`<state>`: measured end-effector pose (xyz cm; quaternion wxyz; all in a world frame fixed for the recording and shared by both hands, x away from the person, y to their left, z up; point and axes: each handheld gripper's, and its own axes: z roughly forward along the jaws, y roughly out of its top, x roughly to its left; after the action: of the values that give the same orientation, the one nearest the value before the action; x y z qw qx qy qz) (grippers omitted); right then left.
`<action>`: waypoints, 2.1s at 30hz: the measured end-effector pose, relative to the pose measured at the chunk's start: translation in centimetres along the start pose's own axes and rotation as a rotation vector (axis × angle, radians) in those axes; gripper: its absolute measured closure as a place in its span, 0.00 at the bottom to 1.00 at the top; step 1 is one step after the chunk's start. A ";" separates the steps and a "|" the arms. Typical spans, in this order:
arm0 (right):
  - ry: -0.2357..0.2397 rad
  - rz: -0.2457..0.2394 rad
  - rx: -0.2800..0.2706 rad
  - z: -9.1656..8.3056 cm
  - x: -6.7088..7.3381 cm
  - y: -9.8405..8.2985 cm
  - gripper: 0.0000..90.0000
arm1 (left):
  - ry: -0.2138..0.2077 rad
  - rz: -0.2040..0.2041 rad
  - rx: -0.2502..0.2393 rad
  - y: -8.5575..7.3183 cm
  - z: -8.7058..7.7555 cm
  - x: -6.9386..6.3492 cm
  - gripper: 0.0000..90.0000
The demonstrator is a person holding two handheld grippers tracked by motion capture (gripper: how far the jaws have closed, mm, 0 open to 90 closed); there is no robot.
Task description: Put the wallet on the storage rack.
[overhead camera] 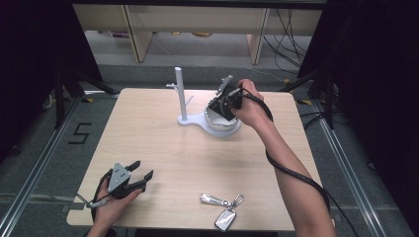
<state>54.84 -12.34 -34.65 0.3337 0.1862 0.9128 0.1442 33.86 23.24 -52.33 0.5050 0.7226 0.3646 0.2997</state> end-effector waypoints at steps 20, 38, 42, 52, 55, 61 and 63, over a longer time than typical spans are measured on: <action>0.062 -0.038 0.018 2.4 0.3 0.3 0.74 | -0.001 0.001 0.001 0.0 0.0 0.0 0.42; 0.047 0.211 -0.079 -0.4 -1.0 -2.6 0.63 | 0.002 0.004 0.004 0.0 0.0 0.0 0.42; 0.062 0.252 -0.075 -1.2 -0.8 -3.5 0.65 | 0.006 -0.008 0.000 0.0 0.0 0.0 0.42; 0.158 0.378 -0.093 -2.4 0.2 -6.8 0.70 | 0.014 0.001 0.015 0.0 0.0 0.0 0.42; 0.186 0.393 -0.087 -2.7 0.8 -8.0 0.72 | 0.014 0.004 0.019 0.1 0.0 -0.1 0.42; 0.194 0.437 -0.074 -3.4 2.0 -9.9 0.77 | 0.008 0.013 0.015 0.1 0.1 -0.1 0.42; 0.207 0.460 -0.070 -3.8 2.6 -10.4 0.80 | 0.015 0.011 0.016 0.1 0.0 -0.1 0.42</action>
<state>47.93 -21.01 -37.34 0.2032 0.3618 0.8701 0.2661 33.83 23.09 -52.30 0.4949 0.7263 0.3669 0.3048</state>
